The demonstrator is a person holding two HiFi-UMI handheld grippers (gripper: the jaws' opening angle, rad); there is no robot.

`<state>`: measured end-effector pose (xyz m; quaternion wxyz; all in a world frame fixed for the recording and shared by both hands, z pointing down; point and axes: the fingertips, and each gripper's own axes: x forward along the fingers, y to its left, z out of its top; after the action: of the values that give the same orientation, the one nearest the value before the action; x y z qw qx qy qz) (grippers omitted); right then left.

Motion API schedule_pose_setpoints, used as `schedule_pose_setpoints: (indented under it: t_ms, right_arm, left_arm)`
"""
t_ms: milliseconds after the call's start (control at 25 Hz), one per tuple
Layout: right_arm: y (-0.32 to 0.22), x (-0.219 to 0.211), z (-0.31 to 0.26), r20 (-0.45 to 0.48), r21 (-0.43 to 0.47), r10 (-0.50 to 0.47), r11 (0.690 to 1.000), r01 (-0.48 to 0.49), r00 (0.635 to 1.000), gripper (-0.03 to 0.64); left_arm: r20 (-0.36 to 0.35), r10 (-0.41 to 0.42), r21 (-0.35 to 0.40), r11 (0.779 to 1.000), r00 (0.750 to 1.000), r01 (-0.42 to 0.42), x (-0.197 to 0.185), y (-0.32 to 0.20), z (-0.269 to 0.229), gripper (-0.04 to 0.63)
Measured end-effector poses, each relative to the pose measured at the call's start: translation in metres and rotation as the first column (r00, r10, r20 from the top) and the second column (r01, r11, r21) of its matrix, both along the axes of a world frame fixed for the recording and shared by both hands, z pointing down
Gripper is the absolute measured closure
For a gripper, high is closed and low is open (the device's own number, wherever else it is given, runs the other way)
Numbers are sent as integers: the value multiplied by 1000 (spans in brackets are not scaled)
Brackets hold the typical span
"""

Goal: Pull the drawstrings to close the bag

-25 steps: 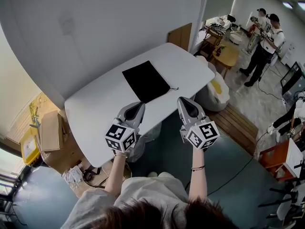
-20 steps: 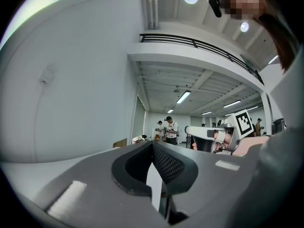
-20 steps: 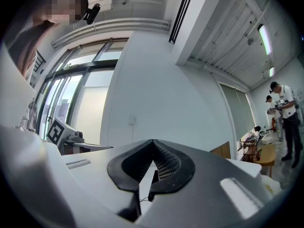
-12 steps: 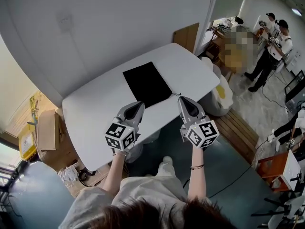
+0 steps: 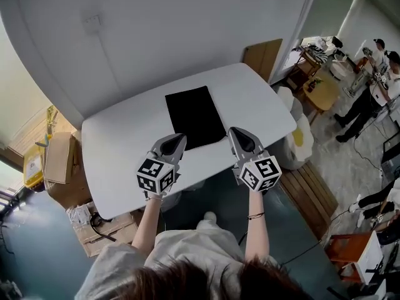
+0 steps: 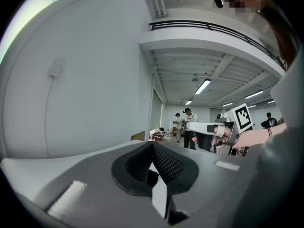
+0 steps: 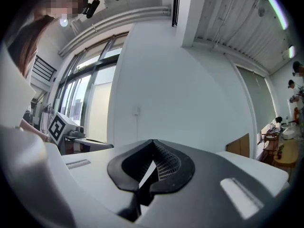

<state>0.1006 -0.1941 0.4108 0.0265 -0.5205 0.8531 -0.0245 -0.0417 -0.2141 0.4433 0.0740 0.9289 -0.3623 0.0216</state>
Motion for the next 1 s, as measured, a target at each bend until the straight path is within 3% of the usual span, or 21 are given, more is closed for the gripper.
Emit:
schedule_pose_setpoints:
  t_ms: [280,600,1000]
  right_arm:
    - [-36,22,23,-17,-66,-111,992,109,994,604]
    - [-63,34,68,-68,-178,-202,966,188,977,603]
    - [-82,41,128,-145,-327,-242,927,184,959,603]
  left_arm:
    - [25,-102,-27,994,994,103,8,-22,19,611]
    - [42,-185,-115,975,982,189,7,-31,56,611]
    - [197,-162,-225,952,967,205,-4,-33,114,609]
